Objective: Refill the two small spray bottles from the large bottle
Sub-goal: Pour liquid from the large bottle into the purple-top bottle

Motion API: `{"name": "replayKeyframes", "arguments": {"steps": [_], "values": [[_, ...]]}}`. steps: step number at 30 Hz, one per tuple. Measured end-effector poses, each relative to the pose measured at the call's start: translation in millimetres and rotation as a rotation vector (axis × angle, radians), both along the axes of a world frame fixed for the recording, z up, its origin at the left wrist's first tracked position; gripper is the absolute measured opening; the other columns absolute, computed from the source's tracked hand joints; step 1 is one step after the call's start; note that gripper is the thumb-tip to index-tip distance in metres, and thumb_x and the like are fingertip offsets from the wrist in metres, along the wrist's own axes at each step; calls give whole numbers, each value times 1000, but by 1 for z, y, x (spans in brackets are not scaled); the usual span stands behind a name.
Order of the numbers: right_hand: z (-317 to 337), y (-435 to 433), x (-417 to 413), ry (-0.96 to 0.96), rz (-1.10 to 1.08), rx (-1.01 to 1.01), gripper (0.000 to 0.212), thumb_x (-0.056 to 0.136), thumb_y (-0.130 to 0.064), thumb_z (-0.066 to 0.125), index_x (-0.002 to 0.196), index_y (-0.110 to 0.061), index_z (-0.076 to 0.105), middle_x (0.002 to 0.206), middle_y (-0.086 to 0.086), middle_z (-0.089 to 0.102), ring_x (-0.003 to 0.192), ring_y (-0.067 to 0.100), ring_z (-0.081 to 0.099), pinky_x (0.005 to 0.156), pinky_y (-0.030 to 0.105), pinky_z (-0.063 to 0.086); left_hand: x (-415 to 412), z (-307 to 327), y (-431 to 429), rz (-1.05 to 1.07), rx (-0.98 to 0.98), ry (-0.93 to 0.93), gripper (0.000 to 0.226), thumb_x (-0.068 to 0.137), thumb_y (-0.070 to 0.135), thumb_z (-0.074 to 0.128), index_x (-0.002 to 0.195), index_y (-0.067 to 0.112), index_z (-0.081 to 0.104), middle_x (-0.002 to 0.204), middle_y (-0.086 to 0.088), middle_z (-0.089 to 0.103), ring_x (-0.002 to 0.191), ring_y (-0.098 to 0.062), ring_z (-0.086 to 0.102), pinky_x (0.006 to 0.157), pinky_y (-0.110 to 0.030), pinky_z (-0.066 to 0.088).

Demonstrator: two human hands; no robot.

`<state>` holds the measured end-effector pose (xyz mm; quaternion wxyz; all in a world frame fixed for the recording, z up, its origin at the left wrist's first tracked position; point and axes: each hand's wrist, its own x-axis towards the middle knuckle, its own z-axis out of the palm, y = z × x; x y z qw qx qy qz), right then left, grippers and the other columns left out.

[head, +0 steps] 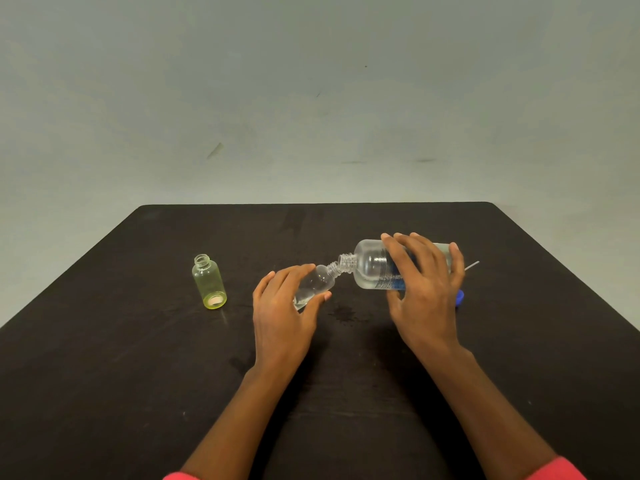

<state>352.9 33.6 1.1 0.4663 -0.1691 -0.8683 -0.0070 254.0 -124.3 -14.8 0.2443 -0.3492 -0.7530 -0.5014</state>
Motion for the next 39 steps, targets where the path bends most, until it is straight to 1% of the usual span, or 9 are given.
{"name": "replayKeyframes", "arguments": {"steps": [7, 16, 22, 27, 30, 33, 36, 37, 39], "values": [[0, -1, 0, 0, -1, 0, 91, 56, 4, 82, 135, -22, 45, 129, 4, 55, 128, 19, 43, 117, 44, 4, -1, 0, -2, 4, -2, -3, 40, 69, 15, 82, 106, 17, 67, 104, 20, 57, 106, 28, 34, 99, -46, 42], [0, -1, 0, 1, -1, 1, 90, 56, 4, 82, 135, -20, 48, 129, 4, 56, 127, 21, 45, 118, 43, 3, -1, 2, -2, 14, -9, 3, 40, 69, 15, 82, 106, 16, 67, 103, 19, 59, 104, 17, 40, 100, -44, 41], [0, -1, 0, 9, 10, -16, 88, 56, 3, 82, 134, -20, 48, 128, 3, 56, 127, 20, 45, 118, 41, 1, -1, 1, -1, 8, -17, 5, 40, 69, 16, 82, 106, 17, 67, 103, 19, 59, 103, 16, 42, 102, -43, 40], [-1, -2, 0, 28, 6, -16, 82, 56, -1, 82, 131, -18, 54, 124, 3, 58, 120, 20, 50, 112, 42, 16, 0, 1, 0, -7, -9, -6, 39, 70, 20, 82, 106, 17, 67, 101, 20, 58, 103, 33, 33, 101, -41, 39], [-1, -2, 0, 40, 3, -20, 80, 56, -4, 83, 130, -17, 56, 121, 2, 59, 116, 19, 52, 107, 42, 23, 0, 0, 1, -9, -12, -8, 39, 71, 23, 81, 107, 19, 66, 102, 21, 58, 102, 31, 36, 103, -37, 35], [-2, -2, -1, 52, 7, -29, 79, 56, -7, 84, 130, -16, 57, 121, 1, 60, 114, 16, 51, 104, 42, 27, -1, -1, 1, -7, -18, -8, 39, 72, 26, 80, 107, 20, 66, 103, 23, 57, 102, 30, 37, 106, -28, 27], [-3, -3, -1, 58, 5, -42, 79, 57, -10, 85, 130, -17, 57, 120, 0, 60, 112, 17, 54, 102, 43, 29, -1, -1, 1, -8, -17, -13, 39, 73, 28, 80, 108, 22, 65, 101, 24, 58, 100, 18, 46, 107, -15, 20], [-3, -3, -1, 59, 4, -43, 78, 57, -11, 85, 130, -17, 56, 120, 0, 60, 111, 17, 55, 102, 43, 30, -1, -1, 1, -5, -15, -17, 39, 73, 28, 80, 108, 22, 65, 101, 23, 58, 100, 15, 47, 107, -16, 21], [-3, -2, -1, 63, 2, -44, 78, 57, -13, 86, 129, -16, 57, 120, 1, 61, 111, 17, 55, 101, 44, 31, 0, 0, 1, -3, -9, -24, 38, 73, 29, 79, 108, 21, 65, 101, 23, 58, 100, 17, 46, 107, -24, 25]]}}
